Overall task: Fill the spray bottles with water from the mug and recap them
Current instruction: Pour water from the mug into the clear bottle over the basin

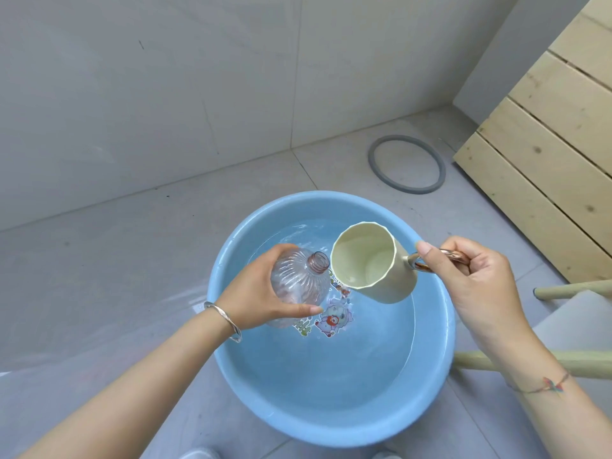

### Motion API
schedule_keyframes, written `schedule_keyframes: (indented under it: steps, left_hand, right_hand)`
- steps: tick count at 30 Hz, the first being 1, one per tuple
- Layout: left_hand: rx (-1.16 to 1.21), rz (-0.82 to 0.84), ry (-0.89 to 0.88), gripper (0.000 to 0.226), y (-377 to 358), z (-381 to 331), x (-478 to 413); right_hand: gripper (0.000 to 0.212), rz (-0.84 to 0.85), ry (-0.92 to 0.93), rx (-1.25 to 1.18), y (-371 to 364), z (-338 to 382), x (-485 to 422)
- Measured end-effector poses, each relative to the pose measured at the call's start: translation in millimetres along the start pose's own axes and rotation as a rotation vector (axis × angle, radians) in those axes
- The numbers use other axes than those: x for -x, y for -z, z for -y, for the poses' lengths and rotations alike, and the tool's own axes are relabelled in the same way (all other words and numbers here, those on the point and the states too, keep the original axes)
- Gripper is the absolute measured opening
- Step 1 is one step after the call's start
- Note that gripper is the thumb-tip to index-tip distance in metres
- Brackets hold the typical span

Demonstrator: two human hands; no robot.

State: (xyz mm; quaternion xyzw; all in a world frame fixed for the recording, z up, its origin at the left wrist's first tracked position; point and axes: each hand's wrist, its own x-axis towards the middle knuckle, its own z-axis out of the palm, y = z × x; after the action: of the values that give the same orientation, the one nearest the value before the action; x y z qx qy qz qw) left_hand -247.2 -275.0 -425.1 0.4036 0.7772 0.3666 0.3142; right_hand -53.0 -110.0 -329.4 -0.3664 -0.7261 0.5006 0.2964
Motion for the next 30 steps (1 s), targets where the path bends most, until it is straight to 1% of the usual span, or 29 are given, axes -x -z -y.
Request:
schedule_keyframes:
  steps: [9,11,14,21,30]
  left_hand:
    - [-0.045,0.016,-0.029,0.089,-1.1,-2.1,2.0]
    - [-0.043,0.01,-0.031,0.087,-0.2,-3.1,2.3]
    - [-0.046,0.003,-0.028,0.09,-0.6,-1.6,1.4]
    - [-0.051,0.007,-0.024,0.091,-0.3,-1.0,2.0]
    - [-0.074,0.027,-0.012,0.091,-0.6,-1.2,3.6]
  right_hand:
    - [0.034,0.022,0.114,0.11,-1.8,7.2,1.3]
    - [0.035,0.014,0.152,0.151,-2.1,8.3,0.4]
    - [0.04,0.015,0.201,0.211,-2.8,9.1,-0.1]
    - [0.037,-0.005,0.23,0.253,-2.6,8.7,-1.1]
    - [0.036,-0.017,0.319,0.322,-0.6,8.0,-3.2]
